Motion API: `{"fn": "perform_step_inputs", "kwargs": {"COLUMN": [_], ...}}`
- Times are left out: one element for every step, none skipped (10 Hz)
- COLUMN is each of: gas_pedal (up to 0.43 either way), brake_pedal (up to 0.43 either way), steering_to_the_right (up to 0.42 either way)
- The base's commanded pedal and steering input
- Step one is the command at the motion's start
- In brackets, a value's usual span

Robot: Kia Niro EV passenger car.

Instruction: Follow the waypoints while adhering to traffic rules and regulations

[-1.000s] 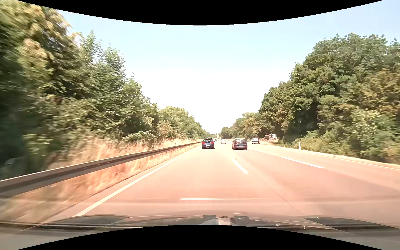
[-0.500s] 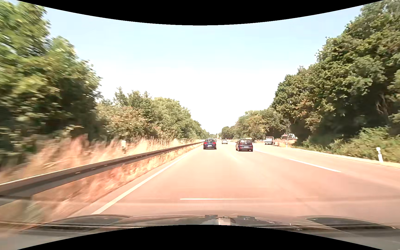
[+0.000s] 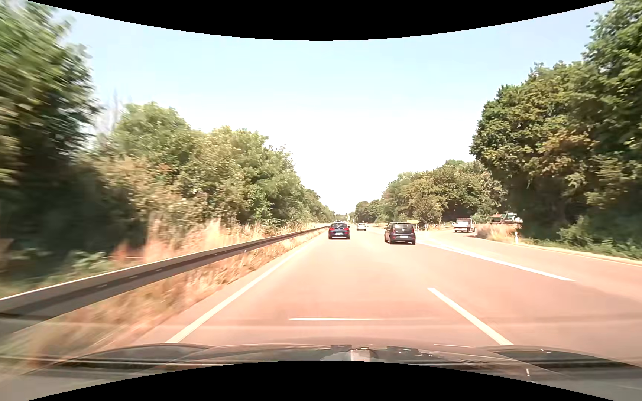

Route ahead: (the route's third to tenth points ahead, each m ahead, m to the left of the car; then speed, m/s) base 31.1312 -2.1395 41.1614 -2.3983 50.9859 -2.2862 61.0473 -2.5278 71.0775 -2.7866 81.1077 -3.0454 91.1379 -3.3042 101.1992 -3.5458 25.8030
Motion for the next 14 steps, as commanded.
{"fn": "perform_step_inputs", "kwargs": {"gas_pedal": [0.22,0.22,0.22,0.197,0.169,0.138,0.098,0.028,0.0,0.0,0.0,0.0,0.0,0.0], "brake_pedal": [0.0,0.0,0.0,0.0,0.0,0.0,0.0,0.0,0.0,0.0,0.0,0.0,0.0,0.0], "steering_to_the_right": [0.004,0.004,0.004,0.004,0.004,0.003,0.003,0.002,0.002,0.001,0.001,0.001,0.001,0.001]}}
